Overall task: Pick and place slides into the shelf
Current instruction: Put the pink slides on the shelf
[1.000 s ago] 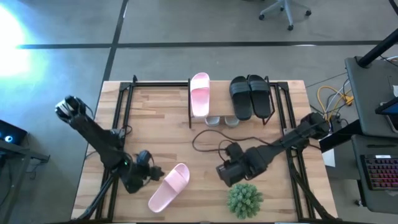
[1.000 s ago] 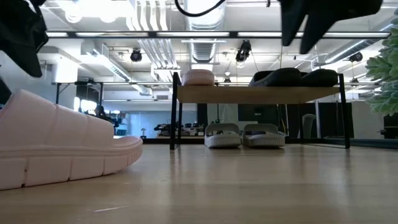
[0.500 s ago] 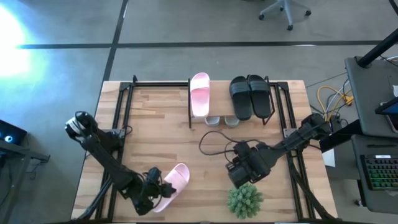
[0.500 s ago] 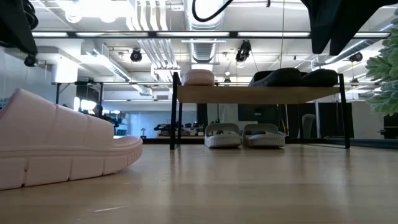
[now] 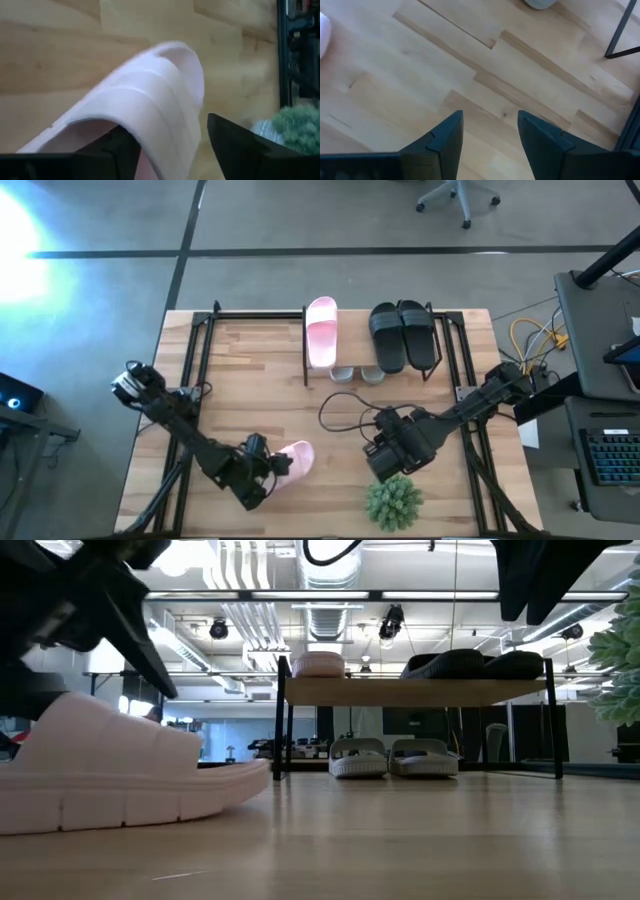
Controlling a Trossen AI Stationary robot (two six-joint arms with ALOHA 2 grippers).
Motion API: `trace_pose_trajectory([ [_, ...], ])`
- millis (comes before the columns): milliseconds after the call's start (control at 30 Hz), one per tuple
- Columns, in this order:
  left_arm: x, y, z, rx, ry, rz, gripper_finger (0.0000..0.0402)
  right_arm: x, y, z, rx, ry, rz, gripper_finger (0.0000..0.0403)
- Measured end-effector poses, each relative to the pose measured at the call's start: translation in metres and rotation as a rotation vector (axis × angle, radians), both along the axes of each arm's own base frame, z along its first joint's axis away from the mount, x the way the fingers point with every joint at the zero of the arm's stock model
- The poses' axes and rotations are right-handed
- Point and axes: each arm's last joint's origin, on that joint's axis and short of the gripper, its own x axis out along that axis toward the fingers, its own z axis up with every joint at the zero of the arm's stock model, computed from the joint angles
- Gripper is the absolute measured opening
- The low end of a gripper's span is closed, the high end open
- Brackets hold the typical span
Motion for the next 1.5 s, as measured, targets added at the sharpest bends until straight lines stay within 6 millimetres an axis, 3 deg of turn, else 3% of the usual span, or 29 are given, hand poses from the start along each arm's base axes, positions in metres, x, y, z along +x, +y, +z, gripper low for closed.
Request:
trace_pose_trajectory([
  [133, 0.002, 0.006, -0.004, 0.02, 0.01, 0.01, 0.0165, 0.0, 0.0, 0.003, 0.004, -0.012, -0.005, 0.018],
  [300, 0.005, 0.014, -0.007, 0.052, 0.015, 0.03, 0.0084, 0.0, -0.001, 0.003, -0.004, -0.017, -0.006, 0.018],
  [433, 0.015, 0.028, -0.006, 0.128, 0.001, 0.062, 0.0017, 0.0, -0.001, 0.003, -0.017, -0.023, -0.005, 0.018],
  [500, 0.024, 0.038, -0.004, 0.16, -0.004, 0.066, 0.0007, 0.0, -0.002, 0.004, -0.024, -0.025, -0.011, 0.018],
  [767, 0.074, 0.083, 0.008, 0.27, -0.103, 0.004, 0.0012, -0.003, -0.003, 0.004, -0.034, -0.015, -0.029, 0.018],
  [933, 0.087, 0.105, 0.001, 0.278, -0.06, 0.012, 0.0012, -0.004, -0.003, 0.006, -0.023, -0.024, -0.051, 0.018],
  [1167, 0.1, 0.104, -0.011, 0.327, -0.094, -0.06, 0.0027, -0.004, -0.002, 0.006, -0.021, -0.027, -0.051, 0.018],
  [1500, 0.117, 0.097, -0.024, 0.263, -0.124, -0.124, 0.0145, -0.004, -0.002, 0.007, -0.014, -0.036, -0.052, 0.018],
])
